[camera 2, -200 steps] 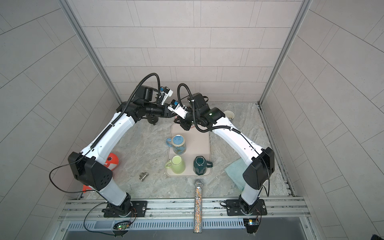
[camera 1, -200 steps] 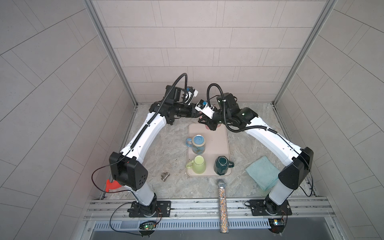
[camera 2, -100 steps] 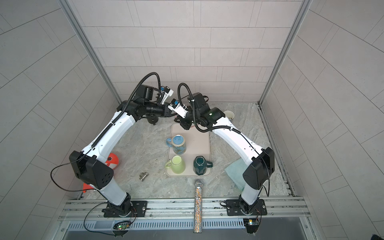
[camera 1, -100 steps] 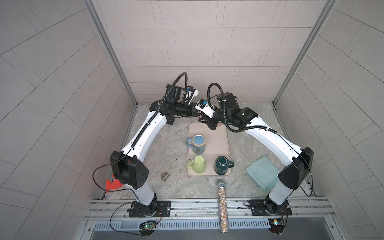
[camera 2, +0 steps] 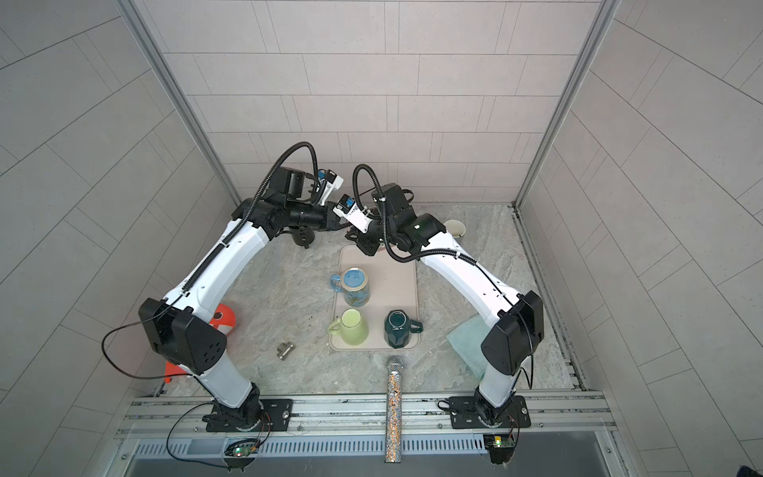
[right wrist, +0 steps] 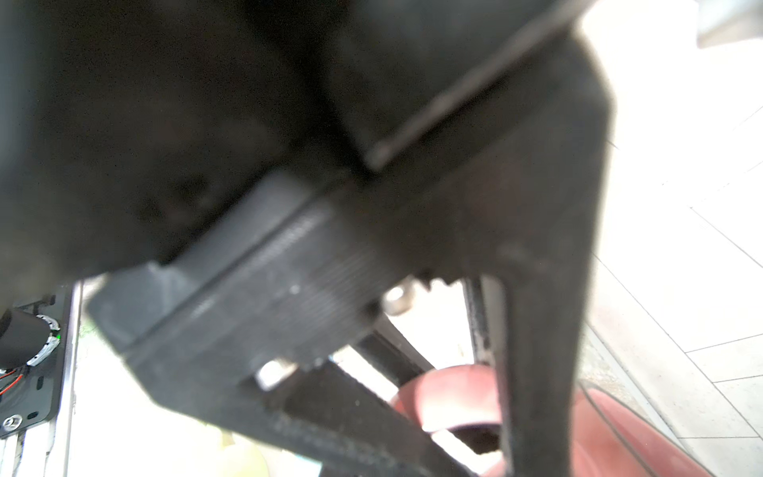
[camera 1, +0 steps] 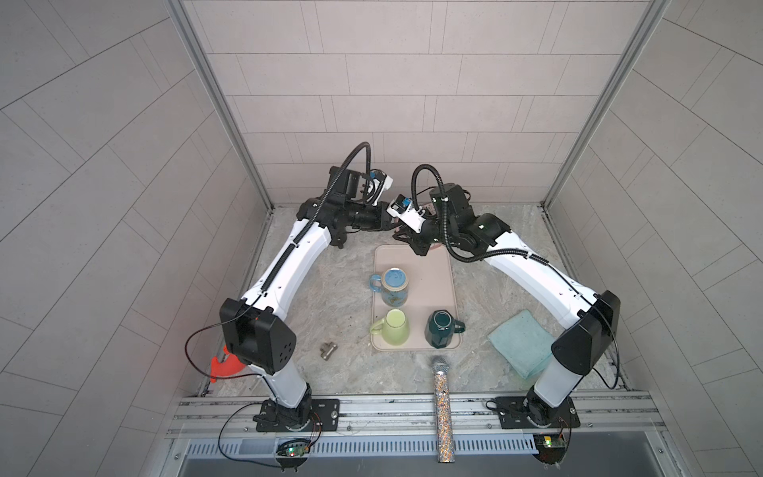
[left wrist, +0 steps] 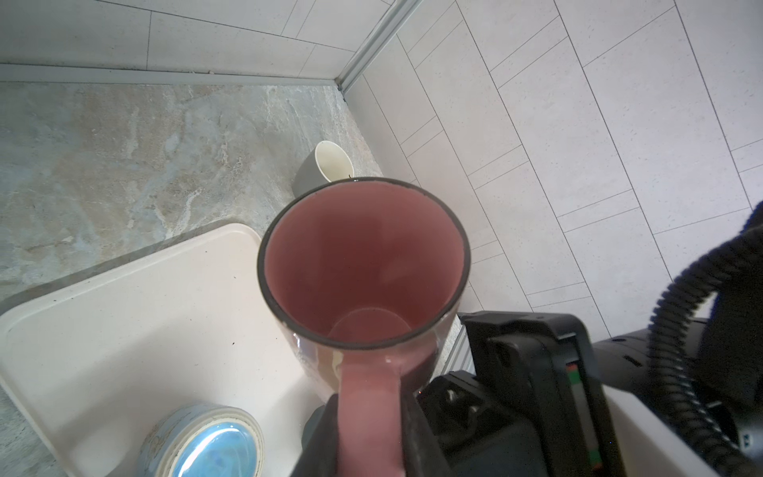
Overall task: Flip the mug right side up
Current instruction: 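Close the left gripper on the pink mug's handle, then open the right gripper and draw it back while the left gripper holds the mug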
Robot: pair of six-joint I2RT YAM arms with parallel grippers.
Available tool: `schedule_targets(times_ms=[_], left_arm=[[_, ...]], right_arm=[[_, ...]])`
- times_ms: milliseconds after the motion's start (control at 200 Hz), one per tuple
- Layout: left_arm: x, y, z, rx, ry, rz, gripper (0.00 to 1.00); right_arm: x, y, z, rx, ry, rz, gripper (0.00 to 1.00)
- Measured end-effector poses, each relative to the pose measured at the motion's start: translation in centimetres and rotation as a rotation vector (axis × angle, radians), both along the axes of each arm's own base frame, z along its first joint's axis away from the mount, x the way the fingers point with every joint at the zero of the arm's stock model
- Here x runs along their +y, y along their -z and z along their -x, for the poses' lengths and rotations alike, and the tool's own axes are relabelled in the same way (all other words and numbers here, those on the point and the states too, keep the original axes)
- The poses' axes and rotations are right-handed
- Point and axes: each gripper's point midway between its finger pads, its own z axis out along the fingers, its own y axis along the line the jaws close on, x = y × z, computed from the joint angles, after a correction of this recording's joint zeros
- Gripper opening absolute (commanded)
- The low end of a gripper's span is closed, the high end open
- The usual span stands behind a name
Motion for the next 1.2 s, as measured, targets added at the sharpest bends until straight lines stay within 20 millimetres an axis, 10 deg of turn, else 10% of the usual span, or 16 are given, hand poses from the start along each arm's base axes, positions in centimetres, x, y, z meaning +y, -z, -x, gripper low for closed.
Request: schedule_targets(times_ms=[1201], left_arm=[[-0.2,3.1,-7.5,0.036,-0.117,-0.034,0.00]], right_arm=[[-0.9,3.0,-7.8,-0.016,0.096,-0.076,0.08]])
